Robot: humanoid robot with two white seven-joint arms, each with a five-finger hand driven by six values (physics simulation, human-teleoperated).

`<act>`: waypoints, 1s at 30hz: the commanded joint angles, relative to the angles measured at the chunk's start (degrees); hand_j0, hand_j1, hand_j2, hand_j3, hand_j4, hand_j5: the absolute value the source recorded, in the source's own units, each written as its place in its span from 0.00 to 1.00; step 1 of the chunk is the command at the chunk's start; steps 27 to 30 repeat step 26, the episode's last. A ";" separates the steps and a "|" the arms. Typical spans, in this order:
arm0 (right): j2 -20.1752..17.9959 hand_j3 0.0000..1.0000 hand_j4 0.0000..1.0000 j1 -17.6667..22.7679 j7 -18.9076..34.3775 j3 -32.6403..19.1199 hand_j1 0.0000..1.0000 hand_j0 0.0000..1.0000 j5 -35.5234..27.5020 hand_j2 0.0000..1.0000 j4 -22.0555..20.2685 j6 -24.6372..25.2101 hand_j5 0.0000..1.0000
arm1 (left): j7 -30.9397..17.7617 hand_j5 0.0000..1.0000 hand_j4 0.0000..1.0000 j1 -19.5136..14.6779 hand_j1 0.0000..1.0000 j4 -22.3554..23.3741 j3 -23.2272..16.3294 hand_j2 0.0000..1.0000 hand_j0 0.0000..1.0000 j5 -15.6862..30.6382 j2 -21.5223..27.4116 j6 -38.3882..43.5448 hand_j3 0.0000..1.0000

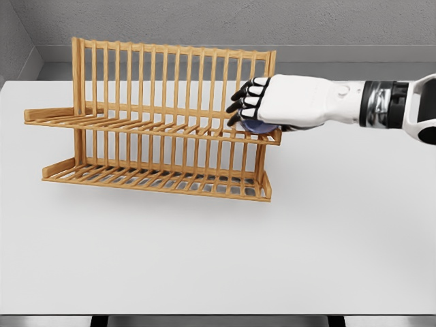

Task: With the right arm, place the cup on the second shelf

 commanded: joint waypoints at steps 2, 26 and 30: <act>-0.08 1.00 1.00 0.00 0.03 -0.03 1.00 1.00 -0.28 1.00 -0.11 0.09 1.00 | -0.02 1.00 1.00 0.00 1.00 0.01 -0.08 1.00 1.00 0.00 0.00 -0.01 1.00; -4.39 1.00 1.00 29.18 0.03 -37.12 1.00 1.00 -0.46 1.00 4.28 -4.58 1.00 | -0.02 1.00 1.00 0.00 1.00 0.01 0.01 1.00 1.00 0.00 0.00 -0.01 1.00; -4.39 1.00 1.00 29.18 0.03 -37.12 1.00 1.00 -0.46 1.00 4.28 -4.58 1.00 | -0.02 1.00 1.00 0.00 1.00 0.01 0.01 1.00 1.00 0.00 0.00 -0.01 1.00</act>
